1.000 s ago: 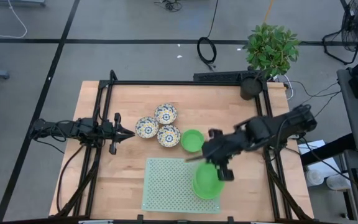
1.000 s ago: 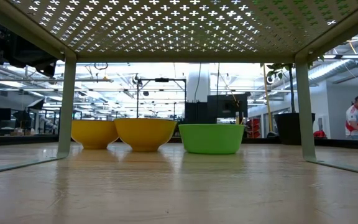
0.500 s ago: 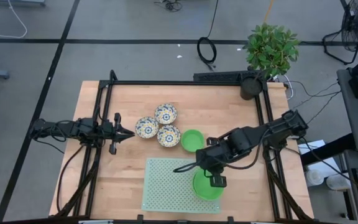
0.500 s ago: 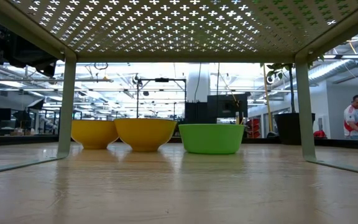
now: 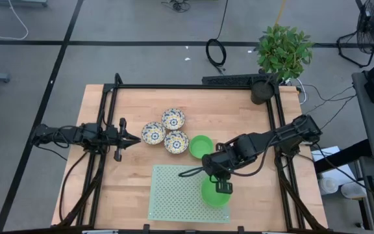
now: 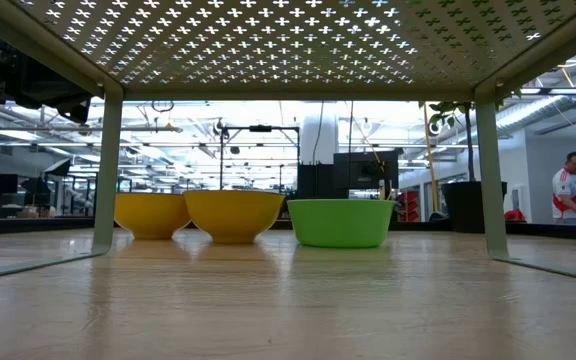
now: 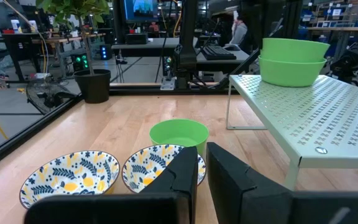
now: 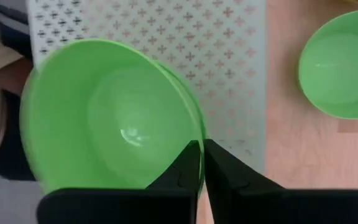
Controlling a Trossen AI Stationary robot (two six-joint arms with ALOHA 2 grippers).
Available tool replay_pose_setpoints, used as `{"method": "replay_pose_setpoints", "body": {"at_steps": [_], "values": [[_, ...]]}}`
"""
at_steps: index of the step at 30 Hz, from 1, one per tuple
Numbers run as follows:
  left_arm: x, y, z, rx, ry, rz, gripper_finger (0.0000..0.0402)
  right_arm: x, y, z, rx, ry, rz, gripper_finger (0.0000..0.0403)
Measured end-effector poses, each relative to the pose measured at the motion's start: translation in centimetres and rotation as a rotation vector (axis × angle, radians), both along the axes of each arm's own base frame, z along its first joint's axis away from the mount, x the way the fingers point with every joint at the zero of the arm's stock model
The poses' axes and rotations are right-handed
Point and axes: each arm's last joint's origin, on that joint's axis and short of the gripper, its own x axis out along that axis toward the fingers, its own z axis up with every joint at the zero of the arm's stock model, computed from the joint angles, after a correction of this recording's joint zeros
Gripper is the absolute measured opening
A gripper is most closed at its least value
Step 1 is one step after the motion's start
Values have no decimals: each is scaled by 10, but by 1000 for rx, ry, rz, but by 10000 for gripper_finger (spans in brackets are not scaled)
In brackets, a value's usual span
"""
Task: Pick & Place Mini bowls
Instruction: Stack the top green bowl on the green bowl on the shelf, then stack the green bowl on the green bowl on the shelf
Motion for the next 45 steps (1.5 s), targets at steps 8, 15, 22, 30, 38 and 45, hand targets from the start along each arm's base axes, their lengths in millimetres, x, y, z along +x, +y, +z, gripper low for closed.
{"method": "replay_pose_setpoints", "body": {"at_steps": [8, 15, 22, 30, 38, 45], "values": [[0, 0, 0, 0, 0, 0, 37, 1, 3, 1, 71, 6, 27, 49], [0, 0, 0, 0, 0, 0, 37, 1, -8, 10, 102, -34, 7, 75], [0, 0, 0, 0, 0, 0, 37, -6, -35, 30, 4, -160, -21, 80], [0, 0, 0, 0, 0, 0, 37, -2, -75, 34, -250, -243, -52, 127], [0, 0, 0, 0, 0, 0, 37, 13, -129, -30, -342, -164, -28, 216], [0, 0, 0, 0, 0, 0, 37, 12, -164, -79, -254, -157, -55, 239]]}}
